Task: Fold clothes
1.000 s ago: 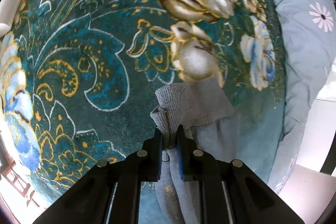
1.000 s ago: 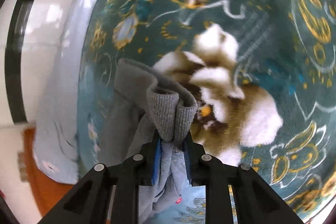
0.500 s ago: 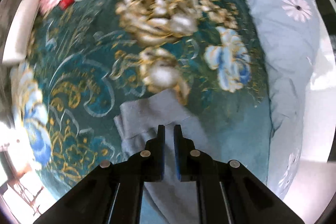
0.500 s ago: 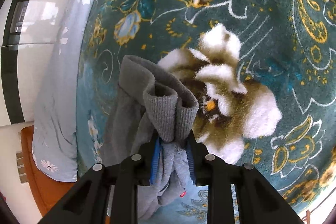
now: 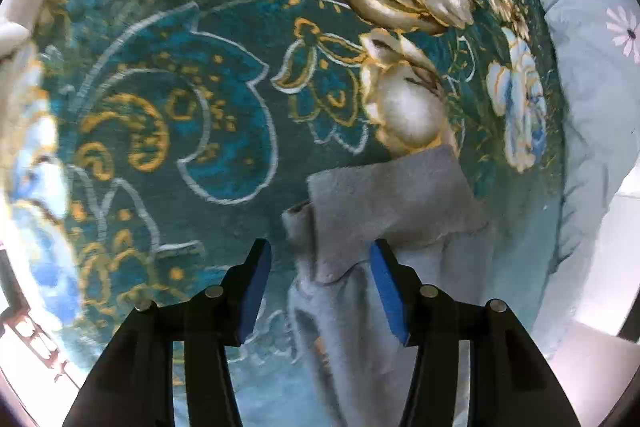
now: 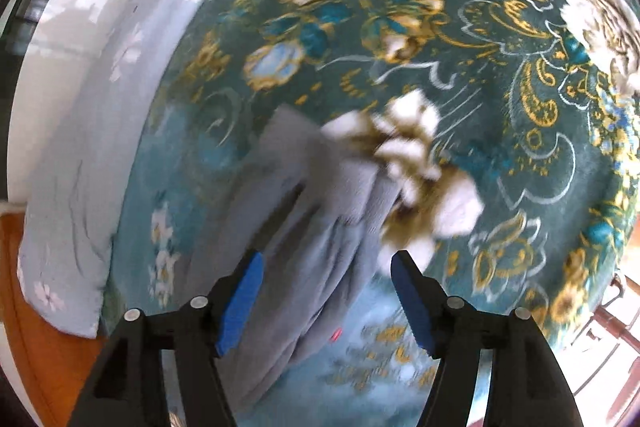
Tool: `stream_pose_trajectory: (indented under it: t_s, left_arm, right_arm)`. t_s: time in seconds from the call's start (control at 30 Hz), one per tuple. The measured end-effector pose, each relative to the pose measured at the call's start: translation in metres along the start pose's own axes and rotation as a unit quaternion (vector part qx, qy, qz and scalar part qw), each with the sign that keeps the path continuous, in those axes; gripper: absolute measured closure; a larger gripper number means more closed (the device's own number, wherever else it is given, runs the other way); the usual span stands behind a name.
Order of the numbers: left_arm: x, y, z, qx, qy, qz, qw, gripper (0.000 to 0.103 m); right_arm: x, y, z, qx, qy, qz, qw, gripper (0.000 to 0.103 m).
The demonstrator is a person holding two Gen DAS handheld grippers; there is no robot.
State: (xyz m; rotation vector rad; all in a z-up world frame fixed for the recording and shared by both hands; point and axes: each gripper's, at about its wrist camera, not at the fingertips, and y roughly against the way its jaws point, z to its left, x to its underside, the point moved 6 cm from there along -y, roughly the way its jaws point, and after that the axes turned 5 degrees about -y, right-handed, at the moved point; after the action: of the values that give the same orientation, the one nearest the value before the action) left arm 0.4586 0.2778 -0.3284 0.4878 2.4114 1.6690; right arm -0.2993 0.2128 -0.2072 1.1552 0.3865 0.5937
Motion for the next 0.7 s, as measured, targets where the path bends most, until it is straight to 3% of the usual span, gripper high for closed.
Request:
stream_pose_trajectory:
  t_s: [0.13, 0.2, 0.33, 0.47, 0.6, 0.7]
  left_arm:
    - [-0.001, -0.015, 0.011, 0.003, 0.014, 0.013, 0.9998, 0.052]
    - [-0.003, -0.019, 0.013, 0.015, 0.027, 0.02, 0.9993, 0.058]
    - [-0.004, -0.021, 0.012, 0.034, 0.035, 0.029, 0.9984, 0.085]
    - [-0.003, -0.007, 0.006, 0.036, 0.025, 0.024, 0.9988, 0.091]
    - [0.005, 0.029, -0.02, 0.048, -0.045, -0.005, 0.9979, 0.092]
    - [0.013, 0.057, -0.043, 0.043, -0.117, -0.025, 0.9918, 0.092]
  right_arm:
    - [0.035, 0.0, 0.043, -0.003, 0.029, 0.028, 0.999, 0.033]
    - [0.052, 0.003, 0.065, -0.008, 0.043, 0.044, 0.998, 0.033]
    - [0.076, 0.012, 0.112, -0.016, 0.086, 0.054, 0.995, 0.033]
    - [0.093, 0.029, 0.149, -0.02, 0.133, 0.051, 0.99, 0.033]
    - [0.106, 0.036, 0.17, -0.027, 0.148, 0.052, 0.987, 0.033]
    - [0.117, 0.037, 0.179, -0.04, 0.152, 0.062, 0.986, 0.033]
